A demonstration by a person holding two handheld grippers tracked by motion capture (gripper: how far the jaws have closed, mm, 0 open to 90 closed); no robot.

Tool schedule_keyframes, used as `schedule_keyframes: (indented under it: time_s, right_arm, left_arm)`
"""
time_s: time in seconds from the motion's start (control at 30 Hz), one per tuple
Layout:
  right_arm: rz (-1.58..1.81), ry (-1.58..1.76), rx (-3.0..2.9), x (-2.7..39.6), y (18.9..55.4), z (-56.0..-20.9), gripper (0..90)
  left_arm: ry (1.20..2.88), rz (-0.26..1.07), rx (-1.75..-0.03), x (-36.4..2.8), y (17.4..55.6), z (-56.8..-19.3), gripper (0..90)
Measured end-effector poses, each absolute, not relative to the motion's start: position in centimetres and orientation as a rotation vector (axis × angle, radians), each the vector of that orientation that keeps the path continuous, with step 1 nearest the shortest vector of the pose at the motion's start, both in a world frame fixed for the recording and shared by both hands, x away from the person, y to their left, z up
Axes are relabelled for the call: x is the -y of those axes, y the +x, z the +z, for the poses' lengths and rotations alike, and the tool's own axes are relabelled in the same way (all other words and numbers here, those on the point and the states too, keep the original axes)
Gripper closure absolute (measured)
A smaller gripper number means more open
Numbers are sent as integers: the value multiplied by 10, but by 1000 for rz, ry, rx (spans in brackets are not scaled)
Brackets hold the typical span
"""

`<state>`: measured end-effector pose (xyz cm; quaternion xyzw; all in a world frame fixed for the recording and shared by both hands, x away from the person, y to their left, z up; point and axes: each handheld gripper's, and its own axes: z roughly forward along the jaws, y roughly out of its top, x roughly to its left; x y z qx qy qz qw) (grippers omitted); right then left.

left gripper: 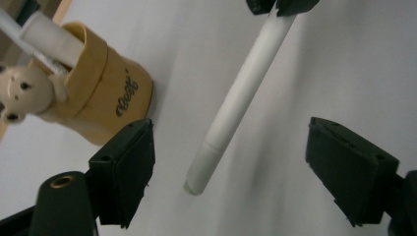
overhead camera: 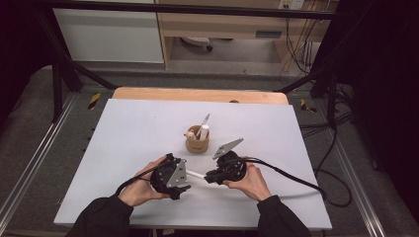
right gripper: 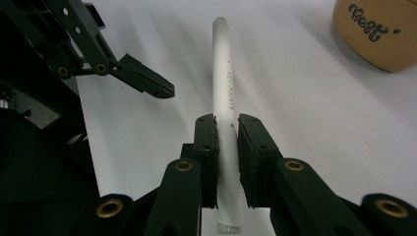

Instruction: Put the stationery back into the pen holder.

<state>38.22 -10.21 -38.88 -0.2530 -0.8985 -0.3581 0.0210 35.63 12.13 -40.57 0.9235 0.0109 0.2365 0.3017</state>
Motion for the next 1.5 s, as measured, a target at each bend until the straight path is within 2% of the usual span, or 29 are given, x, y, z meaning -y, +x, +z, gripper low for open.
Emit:
schedule_keyframes:
  time_s: [0.3,0.5,0.83,1.03,1.5]
  right_arm:
    - [-1114,-800,2775,107,382,-385,793]
    - [-1116,-792,2764,109,381,-382,793]
    - [-1111,-804,2762,110,380,-381,793]
    - [-1115,-814,2764,111,381,-380,793]
    - [-1131,-820,2765,110,380,-381,791]
  left_arm:
    - [2464,737,148,-98,354,-405,358]
    - [2444,806,289,-87,350,-407,522]
    - [2432,883,381,-75,347,-411,685]
    - [2427,910,406,-75,345,-410,749]
    - [2438,946,443,-75,342,-412,776]
